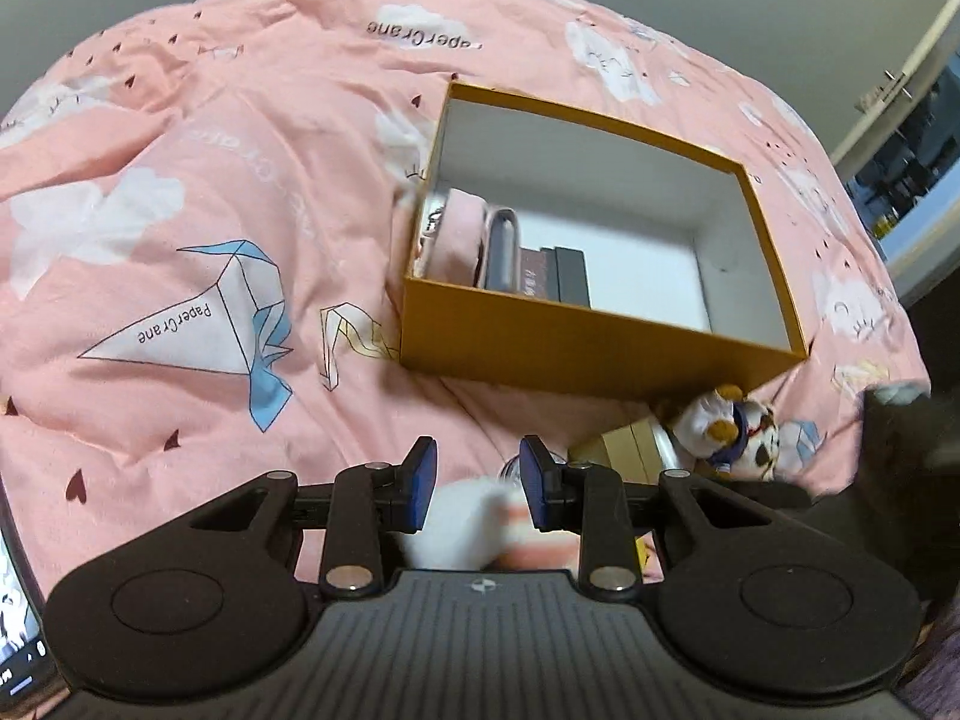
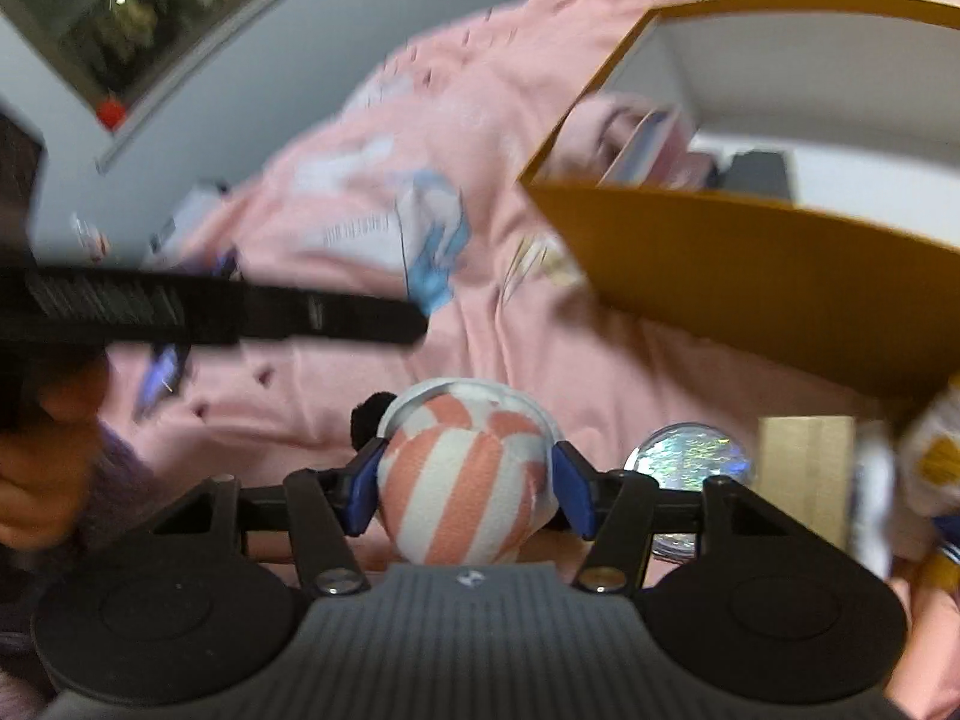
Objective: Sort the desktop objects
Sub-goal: 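Move both tools back to the items in front of the box, then grasp the gold box with the right tool while the left tool grasps the glitter tin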
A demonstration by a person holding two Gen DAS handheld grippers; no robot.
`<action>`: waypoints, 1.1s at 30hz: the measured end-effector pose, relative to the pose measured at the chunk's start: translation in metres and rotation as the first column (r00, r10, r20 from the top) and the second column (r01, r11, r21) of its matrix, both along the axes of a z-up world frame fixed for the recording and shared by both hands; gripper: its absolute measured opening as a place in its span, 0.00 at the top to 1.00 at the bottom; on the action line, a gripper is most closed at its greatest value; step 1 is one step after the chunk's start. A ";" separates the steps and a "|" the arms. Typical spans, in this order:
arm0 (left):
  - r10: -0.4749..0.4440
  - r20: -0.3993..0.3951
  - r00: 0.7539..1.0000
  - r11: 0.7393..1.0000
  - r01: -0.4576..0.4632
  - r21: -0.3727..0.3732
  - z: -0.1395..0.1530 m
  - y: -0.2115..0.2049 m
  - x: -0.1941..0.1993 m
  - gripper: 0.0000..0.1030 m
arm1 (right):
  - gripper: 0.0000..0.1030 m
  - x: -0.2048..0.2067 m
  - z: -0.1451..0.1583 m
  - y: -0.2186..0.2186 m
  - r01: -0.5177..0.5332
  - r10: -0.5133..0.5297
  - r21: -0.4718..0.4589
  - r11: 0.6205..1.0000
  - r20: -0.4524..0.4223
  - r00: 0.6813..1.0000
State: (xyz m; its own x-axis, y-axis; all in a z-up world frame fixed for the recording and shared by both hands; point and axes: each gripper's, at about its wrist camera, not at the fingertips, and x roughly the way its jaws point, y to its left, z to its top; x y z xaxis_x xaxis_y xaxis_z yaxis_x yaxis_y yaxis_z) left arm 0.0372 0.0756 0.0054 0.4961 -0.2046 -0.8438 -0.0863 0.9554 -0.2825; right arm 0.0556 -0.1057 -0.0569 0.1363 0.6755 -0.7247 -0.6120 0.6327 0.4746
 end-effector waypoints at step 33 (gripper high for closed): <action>-0.195 -0.304 0.932 0.981 0.193 -0.037 -0.134 -0.054 0.065 0.53 | 0.48 0.033 -0.016 -0.048 0.100 -0.040 -0.378 0.920 0.163 0.986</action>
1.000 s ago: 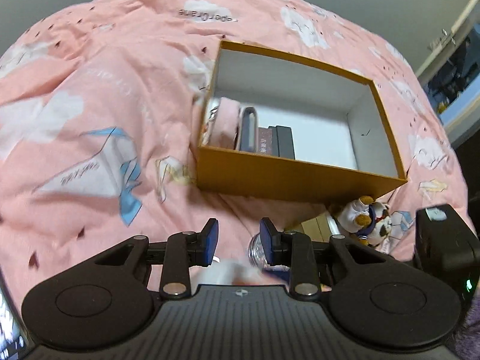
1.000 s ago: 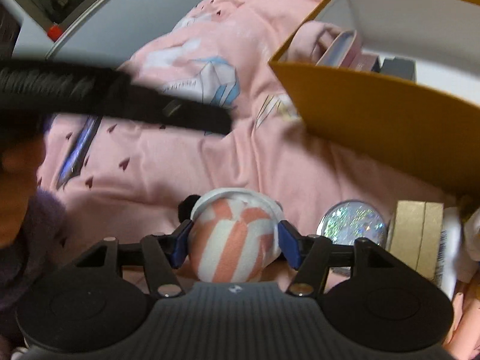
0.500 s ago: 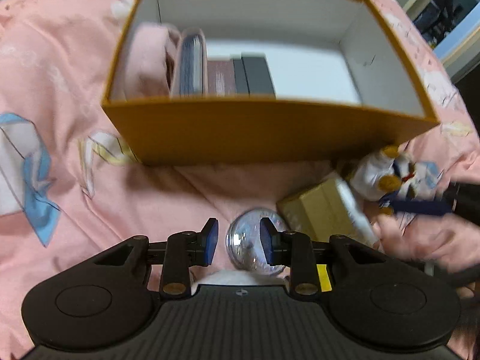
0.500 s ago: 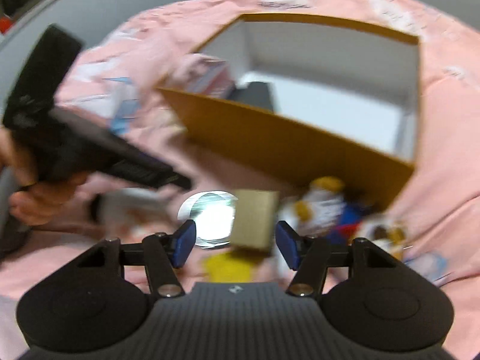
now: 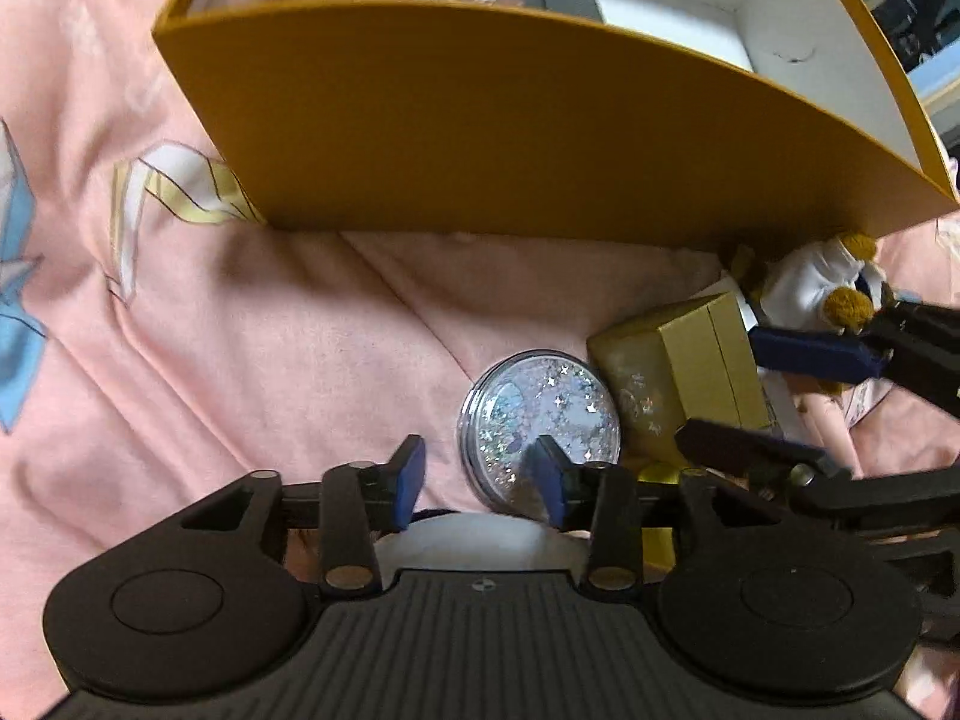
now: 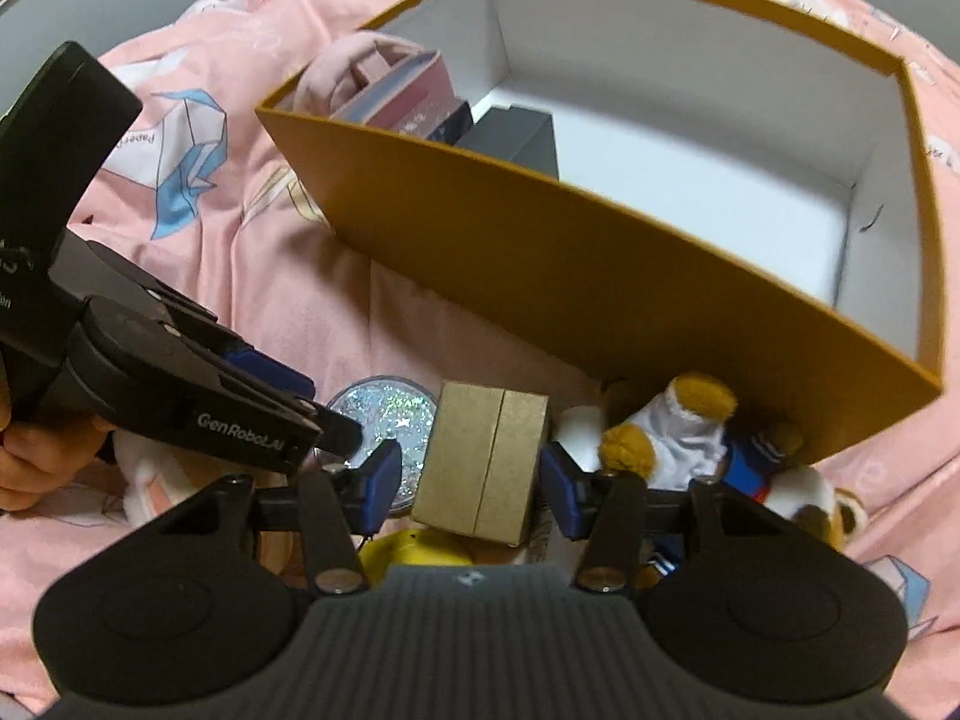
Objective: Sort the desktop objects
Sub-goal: 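Grasp the gold box with the right tool while the left tool grasps the glitter tin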
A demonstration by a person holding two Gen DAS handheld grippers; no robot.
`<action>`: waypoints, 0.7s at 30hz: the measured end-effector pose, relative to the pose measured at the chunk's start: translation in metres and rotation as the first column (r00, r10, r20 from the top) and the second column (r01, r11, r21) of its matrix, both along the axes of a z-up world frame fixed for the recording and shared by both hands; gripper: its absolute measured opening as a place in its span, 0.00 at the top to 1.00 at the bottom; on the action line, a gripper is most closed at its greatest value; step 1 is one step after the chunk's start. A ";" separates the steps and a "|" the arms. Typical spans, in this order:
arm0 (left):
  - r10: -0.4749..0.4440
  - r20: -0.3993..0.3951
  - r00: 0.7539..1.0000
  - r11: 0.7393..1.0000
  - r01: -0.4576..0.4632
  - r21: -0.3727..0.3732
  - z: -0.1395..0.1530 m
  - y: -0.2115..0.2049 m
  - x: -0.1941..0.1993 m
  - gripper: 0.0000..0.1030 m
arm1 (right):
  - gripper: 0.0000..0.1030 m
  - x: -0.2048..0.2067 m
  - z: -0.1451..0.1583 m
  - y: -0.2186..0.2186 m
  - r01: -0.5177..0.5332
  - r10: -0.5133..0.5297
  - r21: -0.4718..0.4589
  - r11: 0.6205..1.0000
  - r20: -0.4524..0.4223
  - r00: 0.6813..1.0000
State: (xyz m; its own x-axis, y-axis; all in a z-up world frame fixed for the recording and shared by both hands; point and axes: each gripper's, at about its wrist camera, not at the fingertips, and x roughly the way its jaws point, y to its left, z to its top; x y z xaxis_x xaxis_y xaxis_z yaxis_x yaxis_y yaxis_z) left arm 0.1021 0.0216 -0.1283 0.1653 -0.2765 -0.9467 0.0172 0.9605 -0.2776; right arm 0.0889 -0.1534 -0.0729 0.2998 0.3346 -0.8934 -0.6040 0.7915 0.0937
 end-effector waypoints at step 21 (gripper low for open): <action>-0.025 0.150 0.988 0.995 0.039 -0.094 0.020 -0.011 -0.029 0.78 | 0.50 0.001 -0.013 -0.003 -0.019 0.019 -0.009 1.000 0.006 1.000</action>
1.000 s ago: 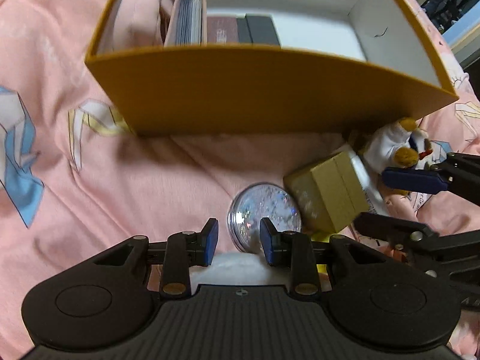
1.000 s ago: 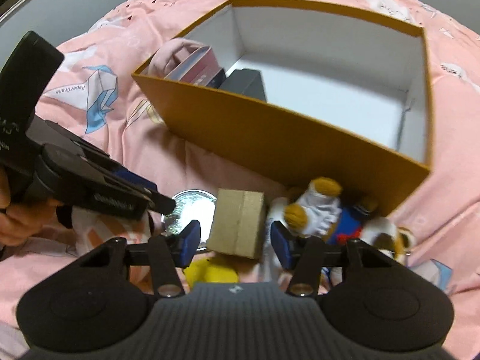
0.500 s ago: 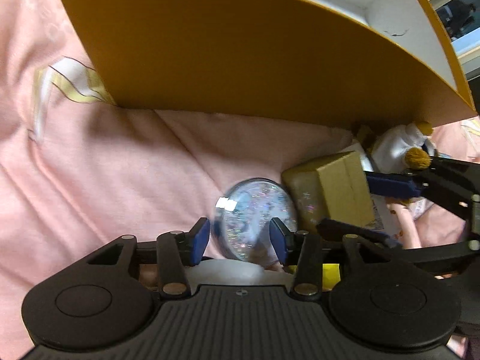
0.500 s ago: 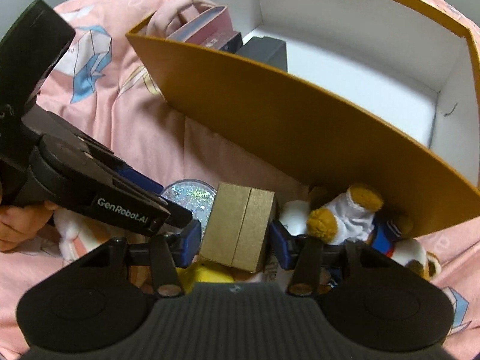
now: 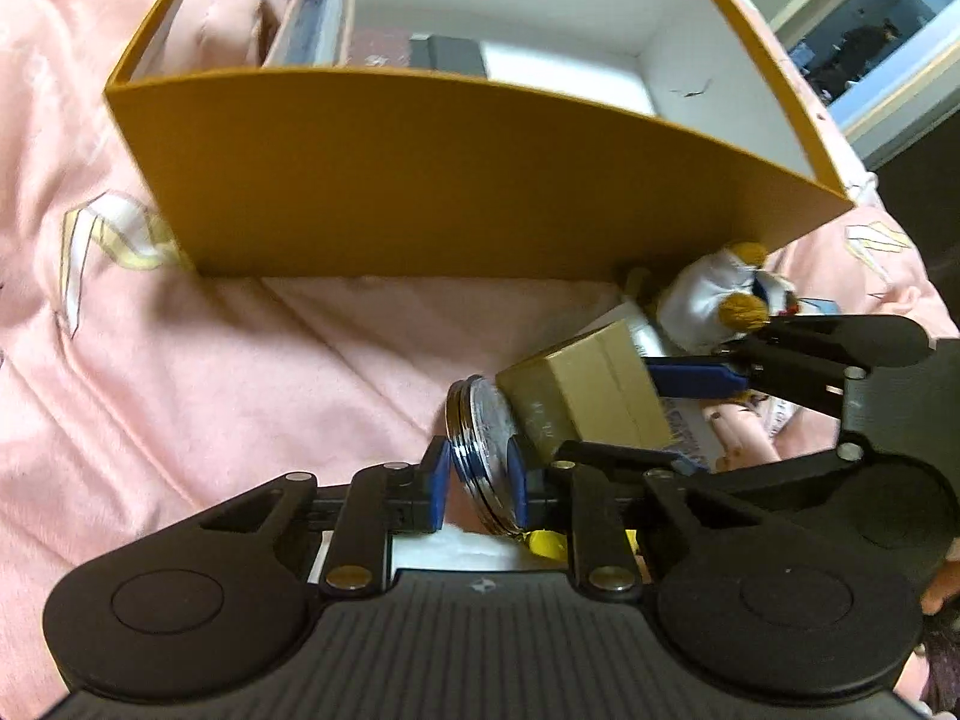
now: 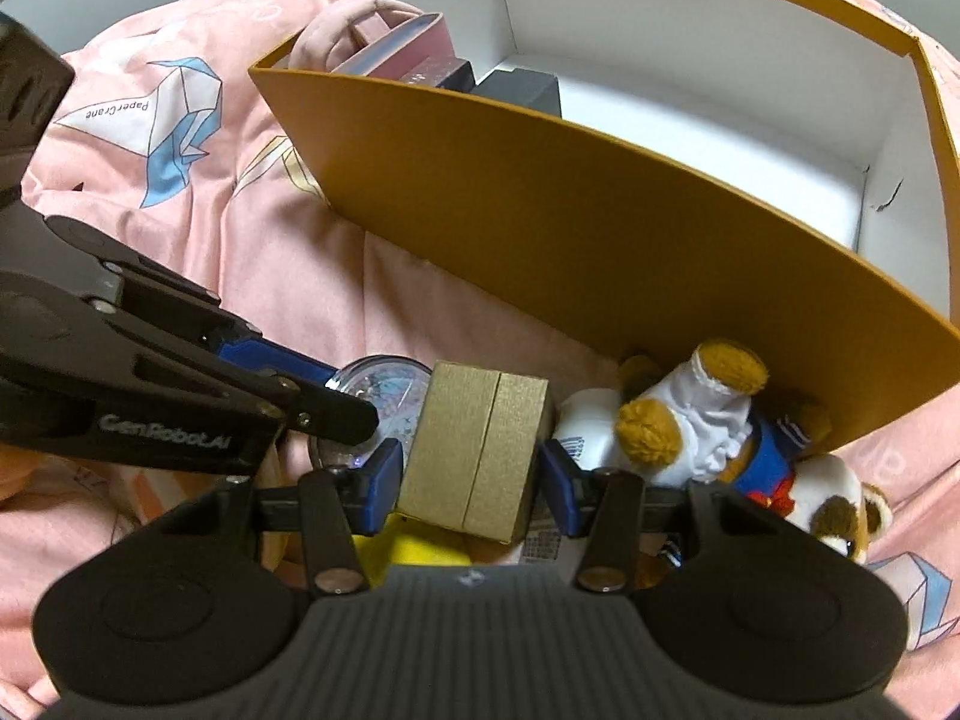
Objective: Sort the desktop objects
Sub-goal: 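Grasp the gold box with the right tool while the left tool grasps the glitter tin, then lift the glitter tin and gold box and carry both over the box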
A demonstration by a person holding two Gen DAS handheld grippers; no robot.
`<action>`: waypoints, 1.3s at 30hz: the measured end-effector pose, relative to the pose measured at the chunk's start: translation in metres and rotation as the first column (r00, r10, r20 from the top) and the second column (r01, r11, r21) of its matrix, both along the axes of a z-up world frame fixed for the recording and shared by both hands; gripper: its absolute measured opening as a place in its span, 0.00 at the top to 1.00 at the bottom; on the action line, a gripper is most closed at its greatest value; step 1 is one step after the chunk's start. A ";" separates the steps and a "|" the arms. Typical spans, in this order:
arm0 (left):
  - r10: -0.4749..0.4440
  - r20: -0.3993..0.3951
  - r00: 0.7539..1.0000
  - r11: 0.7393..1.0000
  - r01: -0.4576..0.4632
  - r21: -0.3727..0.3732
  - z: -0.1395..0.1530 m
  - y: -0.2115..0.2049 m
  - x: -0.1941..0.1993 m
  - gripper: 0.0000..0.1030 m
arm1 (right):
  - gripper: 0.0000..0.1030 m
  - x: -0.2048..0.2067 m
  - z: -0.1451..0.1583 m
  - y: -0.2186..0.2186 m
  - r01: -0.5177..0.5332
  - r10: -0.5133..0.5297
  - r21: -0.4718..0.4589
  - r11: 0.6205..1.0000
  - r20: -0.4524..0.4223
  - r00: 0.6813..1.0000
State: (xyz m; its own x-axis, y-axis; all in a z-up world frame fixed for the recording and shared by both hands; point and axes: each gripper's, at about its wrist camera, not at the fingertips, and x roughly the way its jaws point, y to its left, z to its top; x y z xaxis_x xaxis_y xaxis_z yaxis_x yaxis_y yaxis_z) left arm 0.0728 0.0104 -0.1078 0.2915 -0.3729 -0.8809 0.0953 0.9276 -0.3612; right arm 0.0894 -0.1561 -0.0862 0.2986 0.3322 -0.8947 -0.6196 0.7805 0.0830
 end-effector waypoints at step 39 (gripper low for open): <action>0.145 0.279 0.949 0.984 -0.109 -0.139 0.131 0.016 0.068 0.86 | 0.53 0.077 0.119 -0.067 0.297 -0.339 0.442 0.846 0.017 0.941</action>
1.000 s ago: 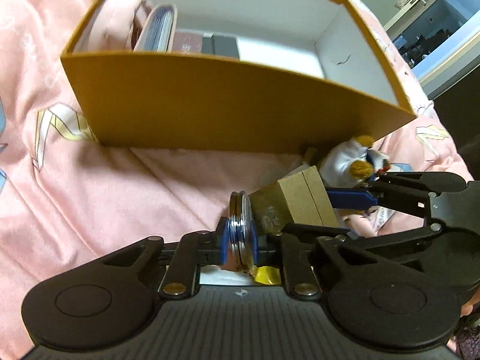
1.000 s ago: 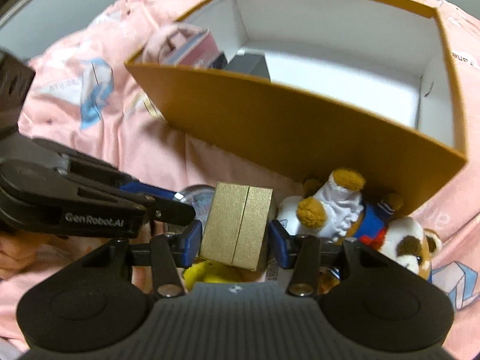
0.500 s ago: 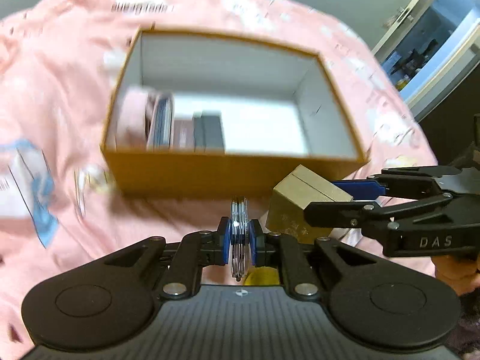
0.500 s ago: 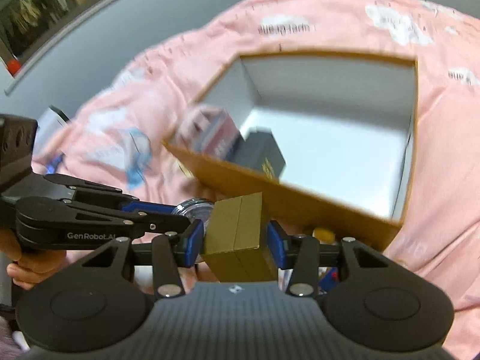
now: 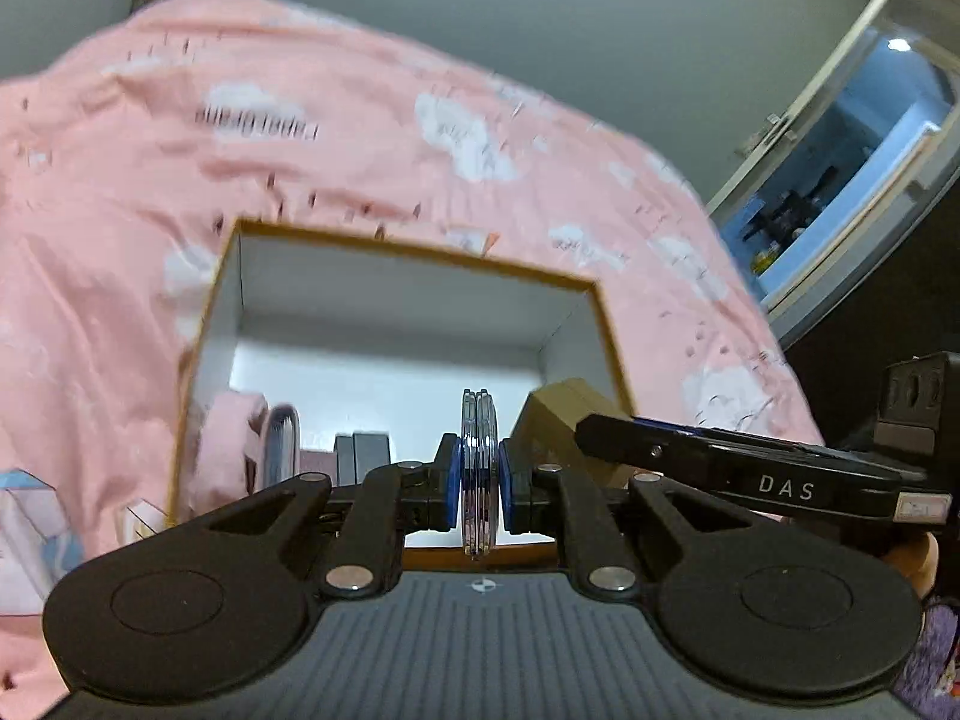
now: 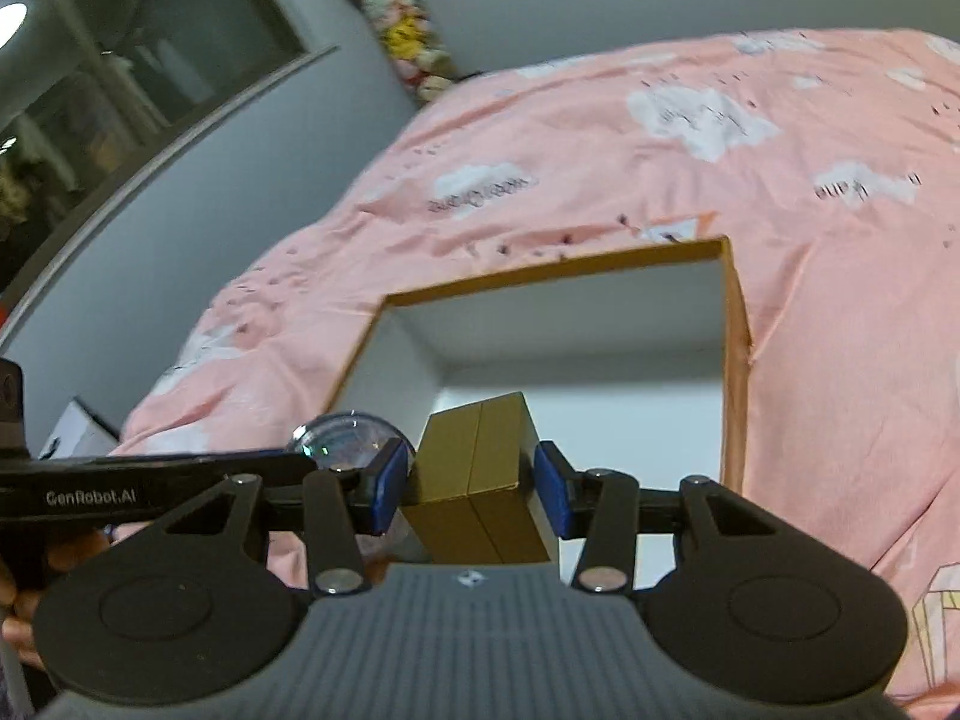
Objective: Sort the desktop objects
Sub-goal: 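Lift the glitter tin and gold box and carry both over the box, then lower the tin and gold box into the box and open both tools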
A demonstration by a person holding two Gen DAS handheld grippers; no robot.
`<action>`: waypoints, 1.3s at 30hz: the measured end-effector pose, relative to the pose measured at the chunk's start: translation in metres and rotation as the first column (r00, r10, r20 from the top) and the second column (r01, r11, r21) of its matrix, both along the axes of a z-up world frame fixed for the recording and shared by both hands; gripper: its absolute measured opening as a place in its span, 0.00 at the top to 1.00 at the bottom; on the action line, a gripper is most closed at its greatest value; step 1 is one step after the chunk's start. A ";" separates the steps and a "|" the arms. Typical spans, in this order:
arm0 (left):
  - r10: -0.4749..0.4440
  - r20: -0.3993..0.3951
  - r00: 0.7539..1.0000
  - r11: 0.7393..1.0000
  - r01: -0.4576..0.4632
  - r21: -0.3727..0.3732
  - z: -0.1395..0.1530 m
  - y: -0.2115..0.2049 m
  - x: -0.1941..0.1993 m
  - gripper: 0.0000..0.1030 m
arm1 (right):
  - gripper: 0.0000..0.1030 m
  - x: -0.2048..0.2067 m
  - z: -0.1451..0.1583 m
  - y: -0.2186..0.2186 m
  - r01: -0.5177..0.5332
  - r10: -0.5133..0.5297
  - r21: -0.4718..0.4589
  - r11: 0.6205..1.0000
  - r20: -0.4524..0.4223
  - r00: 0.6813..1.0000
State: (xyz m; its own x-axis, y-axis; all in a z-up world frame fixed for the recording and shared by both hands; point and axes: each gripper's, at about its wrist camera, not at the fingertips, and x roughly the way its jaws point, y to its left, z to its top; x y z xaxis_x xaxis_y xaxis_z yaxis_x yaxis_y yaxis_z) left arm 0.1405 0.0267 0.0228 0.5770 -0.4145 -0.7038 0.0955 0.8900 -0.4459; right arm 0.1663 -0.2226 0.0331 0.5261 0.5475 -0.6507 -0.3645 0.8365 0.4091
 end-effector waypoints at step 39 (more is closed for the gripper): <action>-0.023 -0.067 0.997 0.982 0.035 0.186 -0.067 -0.032 0.030 0.86 | 0.53 0.045 -0.077 0.024 0.085 -0.106 -0.111 0.990 -0.199 0.974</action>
State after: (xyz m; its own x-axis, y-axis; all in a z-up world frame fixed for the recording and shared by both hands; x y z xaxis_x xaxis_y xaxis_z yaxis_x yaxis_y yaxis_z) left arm 0.1707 -0.0057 -0.0443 0.5176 -0.2880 -0.8057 0.0993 0.9555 -0.2778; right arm 0.2113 -0.1984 -0.0436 0.4230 0.4268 -0.7993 -0.1983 0.9043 0.3780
